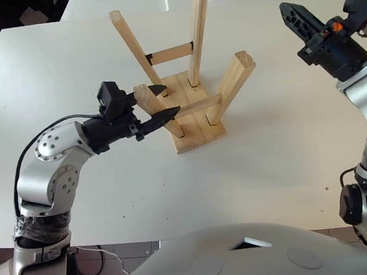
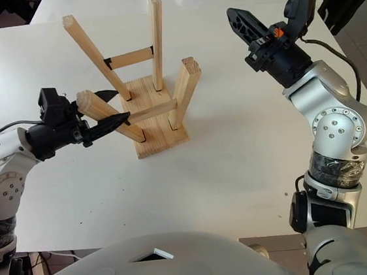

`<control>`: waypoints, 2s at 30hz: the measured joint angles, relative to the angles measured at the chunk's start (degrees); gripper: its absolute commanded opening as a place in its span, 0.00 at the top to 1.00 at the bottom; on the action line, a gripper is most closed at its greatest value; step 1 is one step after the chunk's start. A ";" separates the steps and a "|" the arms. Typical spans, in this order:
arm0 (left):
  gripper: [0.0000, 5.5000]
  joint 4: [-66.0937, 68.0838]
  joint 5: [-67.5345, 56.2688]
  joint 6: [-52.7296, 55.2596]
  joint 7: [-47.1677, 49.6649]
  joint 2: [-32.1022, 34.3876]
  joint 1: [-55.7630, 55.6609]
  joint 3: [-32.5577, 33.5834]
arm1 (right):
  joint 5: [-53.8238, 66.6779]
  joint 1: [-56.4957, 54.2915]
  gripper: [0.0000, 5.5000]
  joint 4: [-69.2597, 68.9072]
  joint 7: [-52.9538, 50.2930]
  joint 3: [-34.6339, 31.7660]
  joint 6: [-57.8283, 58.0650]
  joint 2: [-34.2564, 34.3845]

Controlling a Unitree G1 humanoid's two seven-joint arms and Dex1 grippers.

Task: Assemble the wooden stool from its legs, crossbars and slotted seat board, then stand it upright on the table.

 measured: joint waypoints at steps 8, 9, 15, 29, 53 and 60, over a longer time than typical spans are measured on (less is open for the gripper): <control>0.46 -11.31 -7.38 2.39 9.13 -3.14 7.15 7.01 | 0.05 -0.85 1.00 0.69 0.04 1.79 0.29 1.11; 0.46 -12.24 -8.20 2.50 10.52 -3.61 7.36 7.55 | 0.14 -1.58 1.00 0.82 0.08 2.29 0.69 1.12; 0.46 -14.43 -16.62 1.25 22.32 -8.16 3.96 14.09 | 2.86 -5.39 1.00 -0.34 -0.28 3.17 1.83 2.93; 0.76 -13.36 -33.53 2.60 46.64 -11.48 -15.21 9.89 | 4.65 -10.00 1.00 -11.68 -7.90 10.69 -0.26 8.15; 1.00 -17.06 -32.59 1.55 47.33 -13.83 -19.77 3.39 | 1.71 -18.63 1.00 -6.59 -2.74 9.22 -4.14 8.93; 1.00 -17.18 -32.11 5.42 47.07 -11.70 -13.80 -0.01 | -3.24 -12.94 1.00 -5.40 0.72 15.67 -2.86 6.27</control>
